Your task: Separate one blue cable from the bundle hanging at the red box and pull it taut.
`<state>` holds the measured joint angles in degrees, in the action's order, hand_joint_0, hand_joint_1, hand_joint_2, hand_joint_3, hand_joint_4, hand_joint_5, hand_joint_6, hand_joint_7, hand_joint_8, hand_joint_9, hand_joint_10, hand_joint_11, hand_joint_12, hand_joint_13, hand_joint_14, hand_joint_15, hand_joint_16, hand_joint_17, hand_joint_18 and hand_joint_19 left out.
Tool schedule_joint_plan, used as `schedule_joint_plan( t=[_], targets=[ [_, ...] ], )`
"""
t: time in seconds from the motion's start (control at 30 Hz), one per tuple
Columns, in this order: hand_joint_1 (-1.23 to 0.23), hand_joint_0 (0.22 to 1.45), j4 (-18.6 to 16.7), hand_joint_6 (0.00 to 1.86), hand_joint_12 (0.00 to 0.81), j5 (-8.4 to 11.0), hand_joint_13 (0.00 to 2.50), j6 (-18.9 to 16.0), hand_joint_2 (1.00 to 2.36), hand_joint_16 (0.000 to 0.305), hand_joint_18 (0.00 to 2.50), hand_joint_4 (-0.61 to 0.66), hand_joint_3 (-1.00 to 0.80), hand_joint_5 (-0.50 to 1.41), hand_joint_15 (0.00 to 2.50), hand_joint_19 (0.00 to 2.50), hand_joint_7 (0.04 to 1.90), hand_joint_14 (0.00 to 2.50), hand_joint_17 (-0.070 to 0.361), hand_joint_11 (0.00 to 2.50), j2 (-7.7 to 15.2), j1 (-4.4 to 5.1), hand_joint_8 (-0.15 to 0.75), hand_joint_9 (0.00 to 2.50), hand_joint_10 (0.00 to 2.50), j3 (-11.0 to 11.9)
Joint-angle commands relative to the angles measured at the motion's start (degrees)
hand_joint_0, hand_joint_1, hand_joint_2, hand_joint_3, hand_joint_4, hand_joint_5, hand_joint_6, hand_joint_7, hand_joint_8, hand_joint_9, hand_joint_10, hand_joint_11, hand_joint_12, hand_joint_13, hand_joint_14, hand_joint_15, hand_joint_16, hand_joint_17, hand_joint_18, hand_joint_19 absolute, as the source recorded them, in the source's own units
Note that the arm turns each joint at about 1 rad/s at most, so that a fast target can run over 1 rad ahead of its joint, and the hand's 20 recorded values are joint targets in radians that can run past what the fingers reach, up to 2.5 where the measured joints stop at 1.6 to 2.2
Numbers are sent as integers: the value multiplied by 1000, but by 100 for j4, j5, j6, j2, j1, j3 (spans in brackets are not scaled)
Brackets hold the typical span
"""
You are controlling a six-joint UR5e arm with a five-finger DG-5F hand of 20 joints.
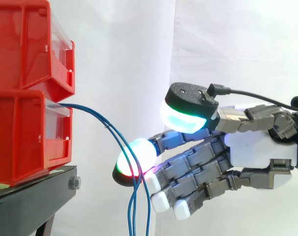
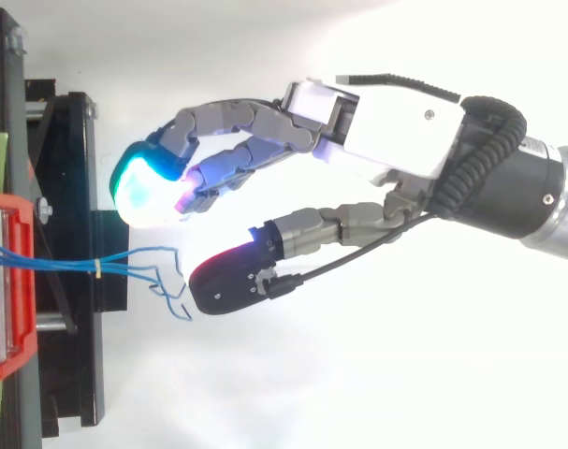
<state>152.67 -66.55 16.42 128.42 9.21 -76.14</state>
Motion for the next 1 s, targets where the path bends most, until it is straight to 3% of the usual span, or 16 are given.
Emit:
schedule_joint_plan(
  t=[0.0,0.17,0.23,0.3,0.37,0.6,0.97],
  targets=[
    [-631,576,-35,503,382,-16,786,10,1004,47,696,276,-442,-180,521,536,899,18,106,482,-2,11,310,733,13,29],
    [-629,579,-35,503,382,-33,793,28,1005,47,696,278,-436,-179,529,537,901,19,106,481,7,11,311,733,16,29],
    [-628,579,-35,503,381,-33,797,-7,1006,47,694,276,-433,-179,531,544,903,20,105,487,192,20,310,736,14,73],
    [-626,581,-18,503,380,-148,796,-130,1006,47,696,275,-436,-178,529,538,896,18,105,486,429,2,310,738,15,346],
    [-626,581,52,503,379,-209,793,-192,1006,47,697,276,-435,-178,533,536,901,20,105,484,429,-15,310,737,15,451],
    [-626,583,228,503,376,-253,803,-271,1005,47,704,279,-438,-177,534,537,916,18,105,486,429,2,313,744,14,460],
    [-649,595,-115,503,372,-297,816,-280,1004,46,722,277,-442,-170,532,534,956,20,103,502,429,20,312,766,14,460]
  ],
)
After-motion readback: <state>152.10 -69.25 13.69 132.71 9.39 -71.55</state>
